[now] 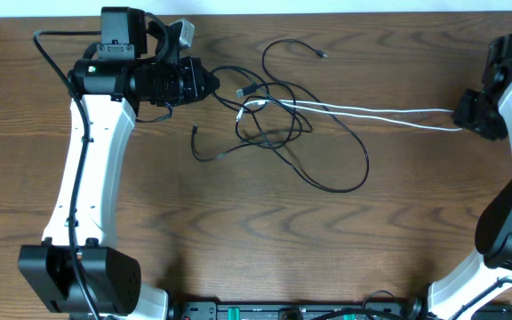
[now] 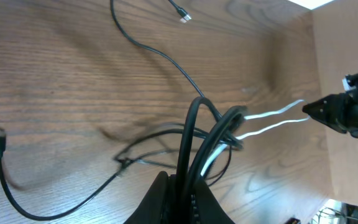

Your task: Untangle cables

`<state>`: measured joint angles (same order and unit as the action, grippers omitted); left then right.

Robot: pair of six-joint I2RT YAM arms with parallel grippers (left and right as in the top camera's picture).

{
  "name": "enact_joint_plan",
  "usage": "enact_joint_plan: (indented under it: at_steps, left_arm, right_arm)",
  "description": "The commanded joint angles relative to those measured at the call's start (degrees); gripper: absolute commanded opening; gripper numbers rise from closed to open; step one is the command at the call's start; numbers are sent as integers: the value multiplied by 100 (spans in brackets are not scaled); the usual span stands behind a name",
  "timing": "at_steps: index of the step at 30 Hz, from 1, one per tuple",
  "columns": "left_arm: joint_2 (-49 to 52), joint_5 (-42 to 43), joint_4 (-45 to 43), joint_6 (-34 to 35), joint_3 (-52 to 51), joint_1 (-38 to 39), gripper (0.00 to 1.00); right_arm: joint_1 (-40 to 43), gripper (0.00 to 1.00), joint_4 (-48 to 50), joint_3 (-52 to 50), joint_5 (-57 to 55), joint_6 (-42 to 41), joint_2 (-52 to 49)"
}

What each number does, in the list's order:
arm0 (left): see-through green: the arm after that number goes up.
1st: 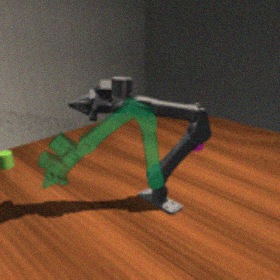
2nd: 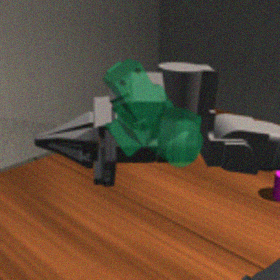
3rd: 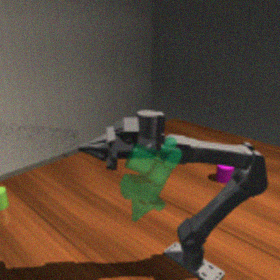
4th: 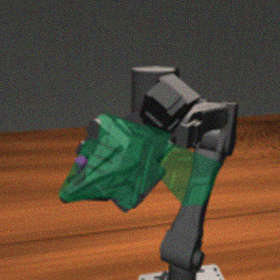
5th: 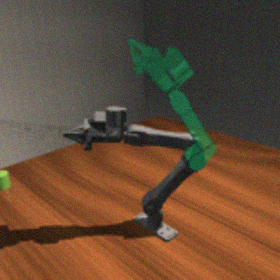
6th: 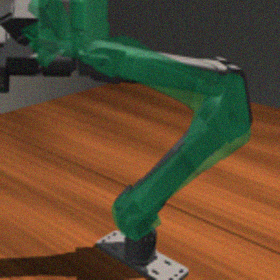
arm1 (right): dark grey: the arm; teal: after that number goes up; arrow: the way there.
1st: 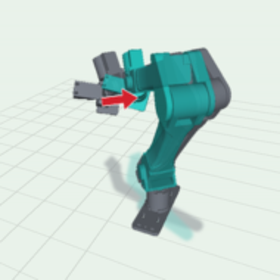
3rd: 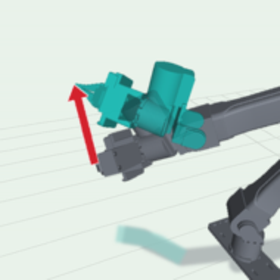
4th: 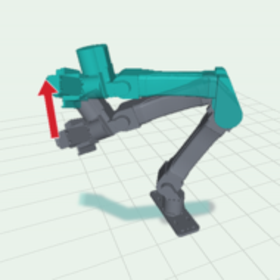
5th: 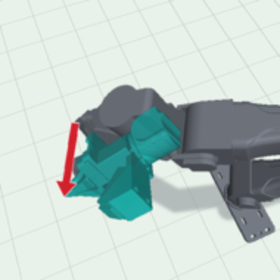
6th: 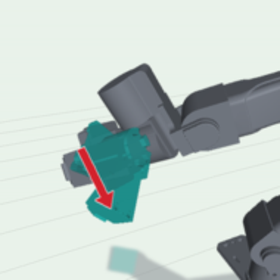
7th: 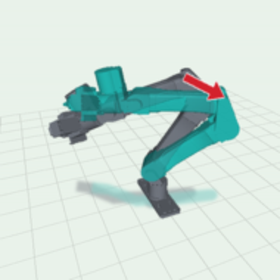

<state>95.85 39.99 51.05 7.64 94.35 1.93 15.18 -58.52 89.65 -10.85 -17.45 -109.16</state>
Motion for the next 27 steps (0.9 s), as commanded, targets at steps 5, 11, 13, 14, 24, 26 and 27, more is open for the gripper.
enact_joint_plan:
  at_steps: [5,11,13,14,24,26,27]
  left_arm:
    - [-125,-476,15,-50,50,-63,7]
    - [-125,-1191,63,-48,48,-63,7]
    - [-125,-1311,81,-48,48,-63,7]
    - [-125,-1370,83,-48,48,-63,7]
    - [-125,-1460,101,-46,48,-63,8]
    - [-125,-1460,101,-46,48,-63,8]
    - [-125,-1460,101,-46,48,-63,8]
  right_arm:
    - [153,15,105,55,426,299,-48]
    - [133,1,160,55,549,334,-48]
    - [133,1,166,55,590,402,-48]
    - [133,1,188,55,675,481,-48]
    - [-74,26,352,57,4105,2800,-46]
    - [-208,40,282,57,4319,2868,-46]
    - [-278,43,236,57,4319,2865,-46]
